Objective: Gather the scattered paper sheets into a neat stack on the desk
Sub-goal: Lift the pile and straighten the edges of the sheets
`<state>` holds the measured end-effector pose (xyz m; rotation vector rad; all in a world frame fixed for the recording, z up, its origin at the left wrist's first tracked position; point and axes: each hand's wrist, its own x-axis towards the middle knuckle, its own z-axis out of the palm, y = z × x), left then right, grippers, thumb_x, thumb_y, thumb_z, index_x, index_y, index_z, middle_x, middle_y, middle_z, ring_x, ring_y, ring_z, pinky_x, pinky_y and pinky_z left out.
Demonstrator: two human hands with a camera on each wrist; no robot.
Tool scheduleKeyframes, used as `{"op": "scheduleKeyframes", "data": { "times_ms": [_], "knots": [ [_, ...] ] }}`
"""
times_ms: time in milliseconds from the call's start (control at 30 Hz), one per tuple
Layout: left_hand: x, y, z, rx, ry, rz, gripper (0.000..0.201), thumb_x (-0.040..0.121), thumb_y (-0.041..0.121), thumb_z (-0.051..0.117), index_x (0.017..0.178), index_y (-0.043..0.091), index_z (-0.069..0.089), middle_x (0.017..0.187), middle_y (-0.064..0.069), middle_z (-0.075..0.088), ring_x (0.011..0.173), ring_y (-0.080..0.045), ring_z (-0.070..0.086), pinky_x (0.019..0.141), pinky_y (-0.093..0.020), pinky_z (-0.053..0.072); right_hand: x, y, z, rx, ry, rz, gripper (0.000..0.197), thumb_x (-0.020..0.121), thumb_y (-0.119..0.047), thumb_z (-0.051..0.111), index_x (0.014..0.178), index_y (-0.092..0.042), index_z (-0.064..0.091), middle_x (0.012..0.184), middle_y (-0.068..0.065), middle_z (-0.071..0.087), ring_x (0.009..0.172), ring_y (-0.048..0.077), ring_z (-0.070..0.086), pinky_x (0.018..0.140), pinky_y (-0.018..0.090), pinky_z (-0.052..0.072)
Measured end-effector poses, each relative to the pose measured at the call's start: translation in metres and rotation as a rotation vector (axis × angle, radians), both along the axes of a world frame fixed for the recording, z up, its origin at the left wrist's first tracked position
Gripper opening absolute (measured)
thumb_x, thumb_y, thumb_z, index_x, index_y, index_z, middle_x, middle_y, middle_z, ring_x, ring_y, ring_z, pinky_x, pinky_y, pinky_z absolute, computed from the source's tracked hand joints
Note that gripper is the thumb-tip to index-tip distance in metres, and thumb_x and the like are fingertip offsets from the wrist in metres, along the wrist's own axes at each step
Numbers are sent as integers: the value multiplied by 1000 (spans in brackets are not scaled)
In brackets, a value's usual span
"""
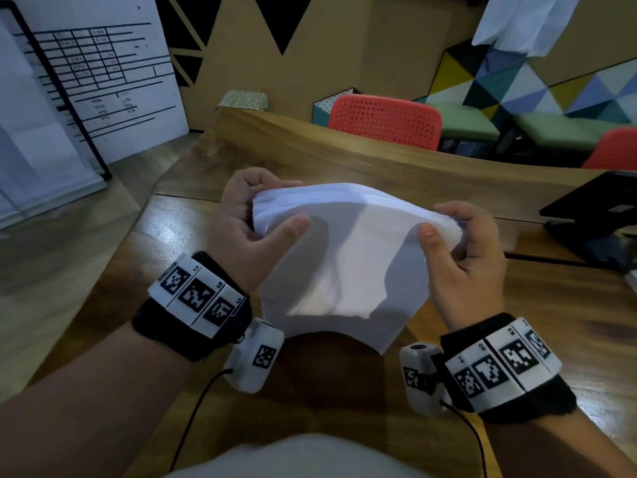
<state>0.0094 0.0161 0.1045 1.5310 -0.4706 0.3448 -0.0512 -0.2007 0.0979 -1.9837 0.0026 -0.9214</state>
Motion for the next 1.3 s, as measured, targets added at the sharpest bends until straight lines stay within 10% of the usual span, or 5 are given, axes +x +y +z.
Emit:
{"op": "scheduleKeyframes", "data": {
  "times_ms": [300,700,833,1033,1300],
  "knots": [
    [-1,-6,1,-193,100,69,39,59,21,63,95,29,49,84,10,70,72,-4,65,60,-20,52,4,1,-3,486,162,191,19,79,-8,68,78,-23,56,62,-17,65,61,-1,58,59,20,48],
    [5,-12,14,-294,191,108,8,78,28,58,84,24,56,72,9,74,68,-9,66,61,-23,53,13,5,11,633,153,171,21,68,-48,63,59,-30,57,66,-2,50,71,24,46,66,32,38],
    [2,-3,-4,-174,132,-30,74,45,71,72,101,28,49,87,12,72,79,-6,67,64,-22,54,9,-1,0,666,150,362,72,40,-73,76,91,-27,54,75,-13,66,67,6,63,58,23,53],
    [-10,-10,-5,-74,86,145,20,72,13,74,77,25,60,63,20,67,56,5,58,51,-12,46,5,12,1,626,69,202,18,58,-25,79,66,-29,64,62,-12,65,60,7,60,61,30,50],
    [-5,-5,-3,-75,225,54,19,68,8,77,78,18,65,59,17,69,53,2,62,47,-15,49,8,14,0,650,153,203,33,70,-5,75,59,-34,65,61,-10,67,61,9,61,64,32,52]
  ]
}}
